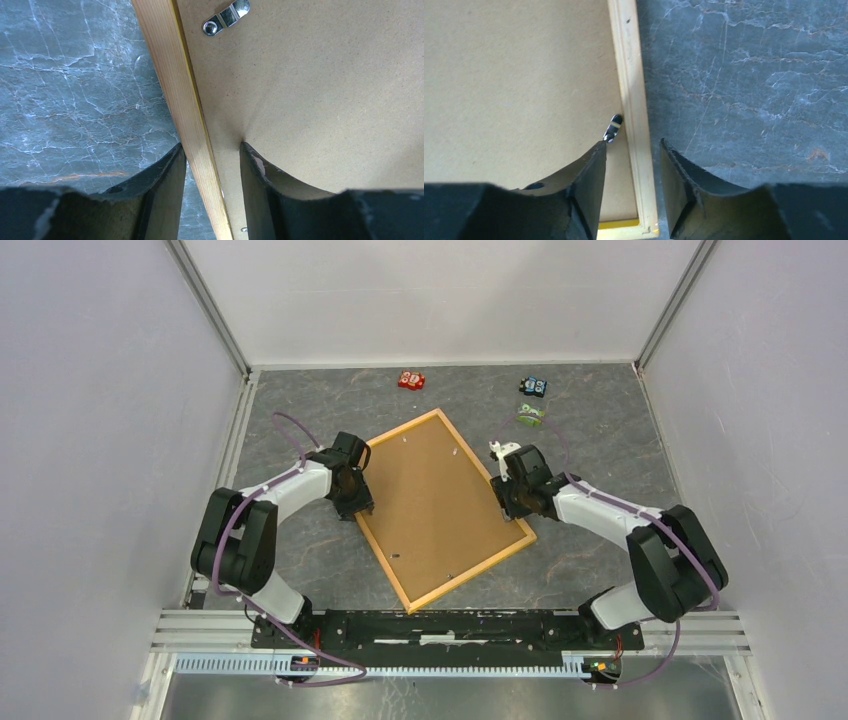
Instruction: Put the photo into the frame
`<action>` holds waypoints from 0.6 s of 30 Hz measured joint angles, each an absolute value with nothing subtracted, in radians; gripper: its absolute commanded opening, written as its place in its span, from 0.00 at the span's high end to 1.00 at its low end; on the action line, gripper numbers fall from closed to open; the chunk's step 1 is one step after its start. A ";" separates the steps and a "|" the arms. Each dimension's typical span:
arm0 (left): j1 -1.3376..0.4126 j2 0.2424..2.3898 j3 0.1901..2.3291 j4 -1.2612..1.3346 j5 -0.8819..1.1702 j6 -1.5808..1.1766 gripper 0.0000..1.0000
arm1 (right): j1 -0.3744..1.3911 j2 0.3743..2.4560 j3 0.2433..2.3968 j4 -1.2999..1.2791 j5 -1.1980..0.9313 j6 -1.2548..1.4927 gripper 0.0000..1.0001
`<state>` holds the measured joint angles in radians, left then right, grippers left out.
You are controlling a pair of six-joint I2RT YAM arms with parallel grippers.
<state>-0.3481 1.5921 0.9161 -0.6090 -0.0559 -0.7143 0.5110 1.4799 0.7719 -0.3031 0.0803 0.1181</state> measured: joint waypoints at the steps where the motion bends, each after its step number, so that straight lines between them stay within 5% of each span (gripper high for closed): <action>1: -0.348 1.592 0.916 -0.608 -0.055 -0.714 0.49 | 0.513 1.472 0.772 -0.311 0.080 0.123 0.46; 18: -0.348 1.589 0.911 -0.603 -0.053 -0.714 0.50 | 0.567 1.523 0.852 -0.415 0.256 0.450 0.46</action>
